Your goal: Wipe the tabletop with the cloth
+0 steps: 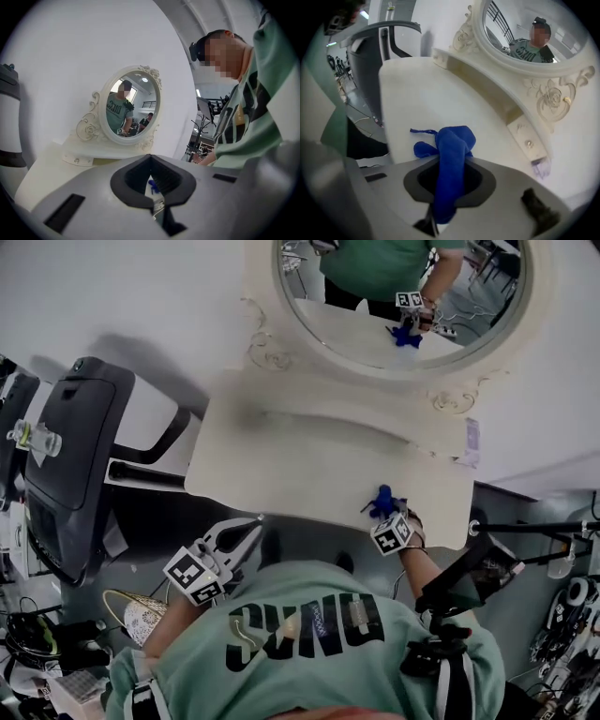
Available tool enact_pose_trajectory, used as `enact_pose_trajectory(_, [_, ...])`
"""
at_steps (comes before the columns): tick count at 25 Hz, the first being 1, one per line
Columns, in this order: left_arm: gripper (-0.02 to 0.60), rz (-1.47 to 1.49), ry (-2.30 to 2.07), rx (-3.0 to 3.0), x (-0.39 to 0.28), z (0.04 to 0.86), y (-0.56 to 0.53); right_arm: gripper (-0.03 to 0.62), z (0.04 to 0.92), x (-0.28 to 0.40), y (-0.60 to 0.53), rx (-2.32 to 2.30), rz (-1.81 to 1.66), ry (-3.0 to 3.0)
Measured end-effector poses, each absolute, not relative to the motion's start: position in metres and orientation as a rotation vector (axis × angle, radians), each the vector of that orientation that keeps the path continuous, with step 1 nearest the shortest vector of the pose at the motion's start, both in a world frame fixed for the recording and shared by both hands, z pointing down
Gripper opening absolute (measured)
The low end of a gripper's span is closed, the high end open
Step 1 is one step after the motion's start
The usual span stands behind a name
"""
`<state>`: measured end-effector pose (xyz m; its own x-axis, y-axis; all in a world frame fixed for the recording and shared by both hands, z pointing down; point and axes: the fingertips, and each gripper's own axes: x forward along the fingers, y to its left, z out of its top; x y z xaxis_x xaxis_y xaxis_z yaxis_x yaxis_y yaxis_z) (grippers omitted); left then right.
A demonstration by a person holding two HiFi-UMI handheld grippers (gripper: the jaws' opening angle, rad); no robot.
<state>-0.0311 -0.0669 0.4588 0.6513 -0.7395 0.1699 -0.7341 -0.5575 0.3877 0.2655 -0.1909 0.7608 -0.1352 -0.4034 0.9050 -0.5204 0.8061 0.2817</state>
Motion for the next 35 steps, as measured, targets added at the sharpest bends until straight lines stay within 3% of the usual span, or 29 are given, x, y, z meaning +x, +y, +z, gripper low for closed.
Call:
enact_pose_trajectory(6, [0.004, -0.039, -1.099, 2.479, -0.006, 0.456, -0.071, 0.06, 0.791, 0.303, -0.049, 0.479, 0.307, -1.682])
enact_pose_trajectory(9, [0.005, -0.054, -1.104, 2.478, -0.005, 0.454, -0.067, 0.06, 0.779, 0.271, -0.041, 0.41, 0.319, -1.817])
enact_pose_trajectory(12, [0.004, -0.055, -1.158, 2.437, -0.024, 0.461, -0.057, 0.06, 0.745, 0.184, -0.109, 0.432, 0.2, -2.039])
enact_pose_trajectory(20, [0.005, -0.027, -1.356, 2.262, -0.115, 0.48, -0.005, 0.06, 0.71, -0.146, -0.256, 0.375, -0.13, -2.242])
enact_pose_trajectory(25, [0.004, 0.005, -1.444, 2.154, -0.171, 0.496, 0.024, 0.061, 0.736, -0.256, -0.282, 0.393, -0.128, -2.166])
enact_pose_trajectory(30, [0.004, 0.024, -1.414, 2.156, -0.191, 0.504, 0.019, 0.061, 0.747, -0.232, -0.299, 0.493, -0.122, -2.19])
enact_pose_trajectory(32, [0.005, 0.027, -1.348, 2.205, -0.179, 0.503, 0.008, 0.061, 0.749, -0.17, -0.304, 0.564, -0.095, -2.155])
enact_pose_trajectory(35, [0.005, 0.017, -1.231, 2.303, -0.141, 0.493, -0.018, 0.061, 0.752, -0.022, -0.317, 0.735, -0.013, -2.042])
